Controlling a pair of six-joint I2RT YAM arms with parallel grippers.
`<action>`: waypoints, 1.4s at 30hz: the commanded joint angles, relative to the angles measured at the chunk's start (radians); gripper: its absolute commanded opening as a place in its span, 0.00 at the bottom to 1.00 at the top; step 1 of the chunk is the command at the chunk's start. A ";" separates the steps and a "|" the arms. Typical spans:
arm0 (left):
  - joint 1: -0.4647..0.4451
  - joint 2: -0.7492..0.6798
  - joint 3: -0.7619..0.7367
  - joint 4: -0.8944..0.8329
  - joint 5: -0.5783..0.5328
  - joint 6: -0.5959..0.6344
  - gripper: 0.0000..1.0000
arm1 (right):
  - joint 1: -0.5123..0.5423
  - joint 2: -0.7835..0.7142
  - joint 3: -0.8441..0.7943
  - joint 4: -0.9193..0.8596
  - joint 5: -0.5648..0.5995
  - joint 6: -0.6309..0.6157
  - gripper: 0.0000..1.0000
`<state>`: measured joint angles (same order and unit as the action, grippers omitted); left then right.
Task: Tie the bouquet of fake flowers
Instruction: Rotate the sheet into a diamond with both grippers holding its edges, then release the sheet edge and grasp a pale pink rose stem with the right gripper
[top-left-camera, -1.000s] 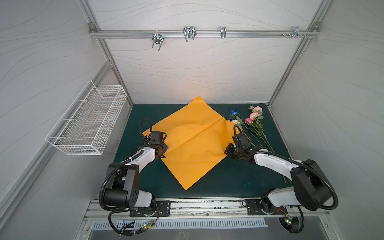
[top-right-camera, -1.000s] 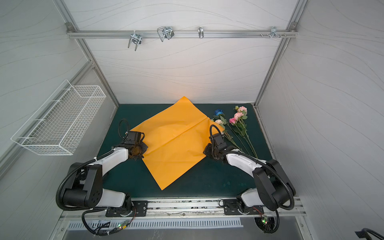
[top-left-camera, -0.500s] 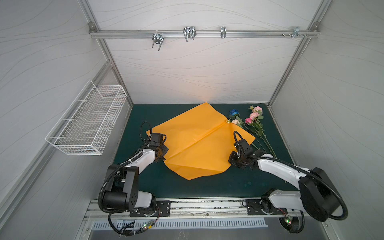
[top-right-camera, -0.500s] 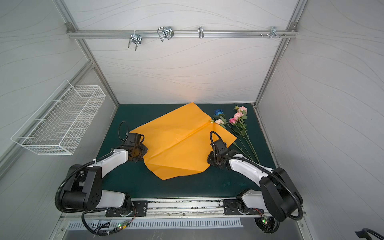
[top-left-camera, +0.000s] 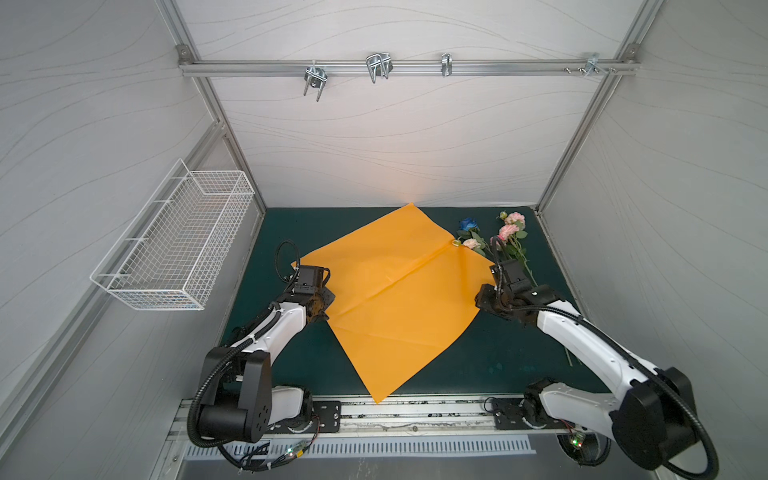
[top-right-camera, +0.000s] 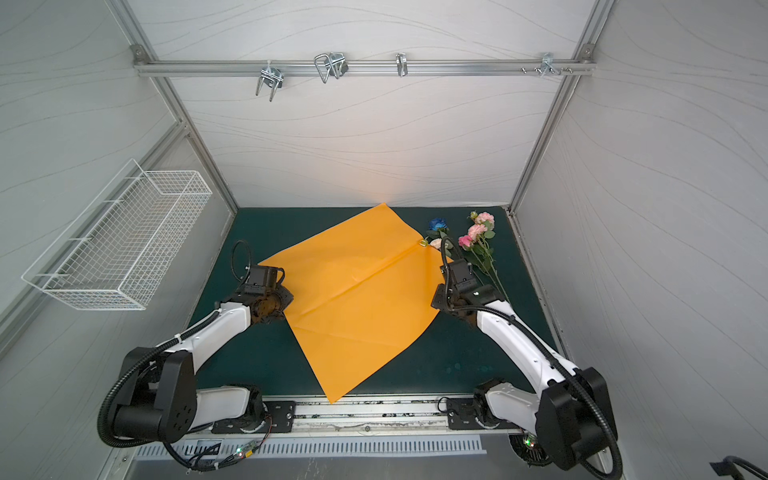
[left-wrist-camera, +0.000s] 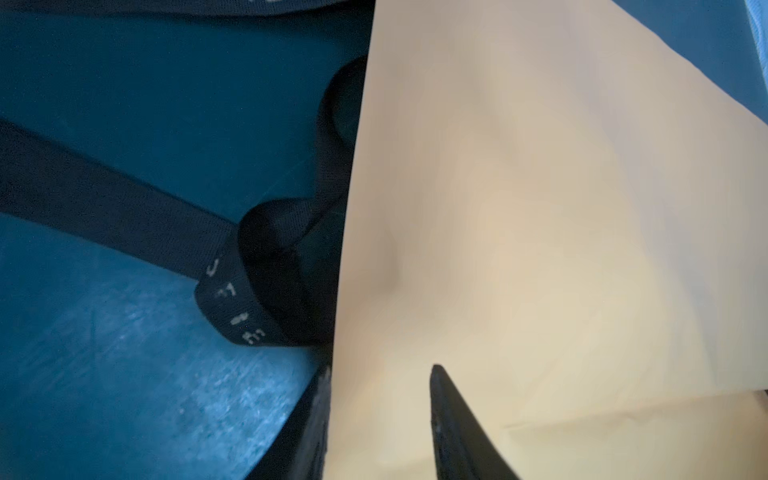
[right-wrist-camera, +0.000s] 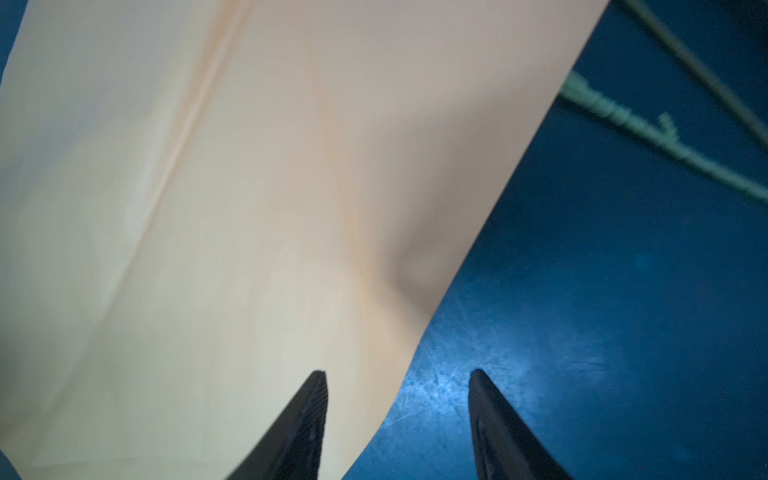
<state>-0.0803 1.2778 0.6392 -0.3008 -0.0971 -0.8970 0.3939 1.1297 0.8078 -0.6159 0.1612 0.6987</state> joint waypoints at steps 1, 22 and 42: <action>0.004 -0.039 0.036 -0.025 -0.020 0.014 0.53 | -0.098 -0.031 0.025 -0.086 0.035 -0.072 0.57; -0.132 -0.006 0.105 -0.014 0.245 0.093 0.99 | -0.315 0.367 0.122 0.141 0.074 -0.321 0.68; -0.165 0.202 0.077 0.127 0.369 0.037 0.97 | -0.280 0.744 0.365 0.133 0.105 -0.539 0.64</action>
<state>-0.2436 1.4685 0.7059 -0.2085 0.2543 -0.8436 0.1093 1.8389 1.1397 -0.4625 0.2501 0.2176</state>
